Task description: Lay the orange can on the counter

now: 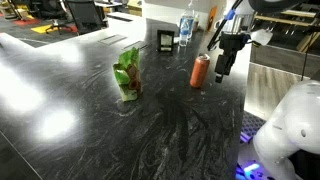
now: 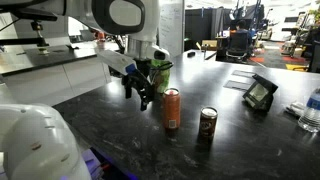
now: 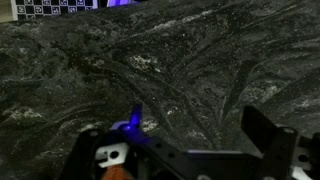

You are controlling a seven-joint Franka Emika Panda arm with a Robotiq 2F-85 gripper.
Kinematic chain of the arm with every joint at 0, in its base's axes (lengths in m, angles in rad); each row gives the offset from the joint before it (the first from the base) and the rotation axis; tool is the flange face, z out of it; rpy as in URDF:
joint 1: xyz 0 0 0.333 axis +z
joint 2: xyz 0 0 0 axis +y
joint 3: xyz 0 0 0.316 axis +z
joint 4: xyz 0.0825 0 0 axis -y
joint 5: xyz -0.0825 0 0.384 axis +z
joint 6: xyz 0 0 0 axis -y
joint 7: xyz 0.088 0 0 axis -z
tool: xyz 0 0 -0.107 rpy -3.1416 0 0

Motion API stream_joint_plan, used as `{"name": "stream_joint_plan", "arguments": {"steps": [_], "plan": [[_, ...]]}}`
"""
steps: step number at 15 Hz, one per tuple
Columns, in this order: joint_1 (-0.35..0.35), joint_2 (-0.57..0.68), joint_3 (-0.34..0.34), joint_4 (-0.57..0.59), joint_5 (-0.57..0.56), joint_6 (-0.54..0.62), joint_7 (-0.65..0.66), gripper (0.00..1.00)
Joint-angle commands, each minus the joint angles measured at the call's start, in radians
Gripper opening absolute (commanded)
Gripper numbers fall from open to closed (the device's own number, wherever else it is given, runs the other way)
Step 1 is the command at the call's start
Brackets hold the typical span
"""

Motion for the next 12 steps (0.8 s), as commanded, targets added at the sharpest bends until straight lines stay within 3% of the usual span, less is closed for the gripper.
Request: {"name": "stream_joint_plan", "arguments": {"steps": [1, 9, 12], "plan": [[-0.015, 0.002, 0.012, 0.001, 0.008, -0.001, -0.01, 1.0], [-0.013, 0.006, 0.016, 0.009, -0.004, -0.001, -0.018, 1.0], [0.008, 0.043, 0.043, 0.105, -0.081, -0.065, -0.077, 1.0]]}}
